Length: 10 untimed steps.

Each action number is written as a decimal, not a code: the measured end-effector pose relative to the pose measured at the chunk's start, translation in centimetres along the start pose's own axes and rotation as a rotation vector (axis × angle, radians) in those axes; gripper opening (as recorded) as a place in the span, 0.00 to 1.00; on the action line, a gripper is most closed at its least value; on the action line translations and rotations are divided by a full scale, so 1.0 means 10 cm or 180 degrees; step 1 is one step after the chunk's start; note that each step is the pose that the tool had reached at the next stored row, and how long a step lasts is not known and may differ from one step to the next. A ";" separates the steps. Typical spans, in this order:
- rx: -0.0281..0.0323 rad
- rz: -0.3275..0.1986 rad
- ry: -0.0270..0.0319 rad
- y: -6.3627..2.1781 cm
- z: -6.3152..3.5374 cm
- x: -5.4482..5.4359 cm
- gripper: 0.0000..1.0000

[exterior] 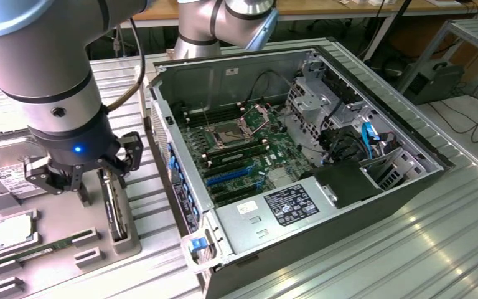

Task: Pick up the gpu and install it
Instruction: 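Pick up the gpu and move the gpu toward the slot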

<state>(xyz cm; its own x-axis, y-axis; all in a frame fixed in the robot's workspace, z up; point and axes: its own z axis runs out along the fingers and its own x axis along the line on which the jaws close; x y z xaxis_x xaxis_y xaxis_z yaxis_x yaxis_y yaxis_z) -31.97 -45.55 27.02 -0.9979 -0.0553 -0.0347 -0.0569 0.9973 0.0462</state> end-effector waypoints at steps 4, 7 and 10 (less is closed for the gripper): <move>0.0002 0.0025 -0.0015 -0.002 0.036 0.00 0.60; 0.0003 0.0038 -0.0024 -0.003 0.065 0.00 0.60; 0.0004 0.0060 -0.0035 -0.005 0.106 0.00 0.60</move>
<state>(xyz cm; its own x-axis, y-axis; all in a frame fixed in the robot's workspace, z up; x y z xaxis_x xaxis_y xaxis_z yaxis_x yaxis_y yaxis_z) -31.97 -45.55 25.96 -0.9983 -0.0361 -0.0449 -0.0381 0.9982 0.0455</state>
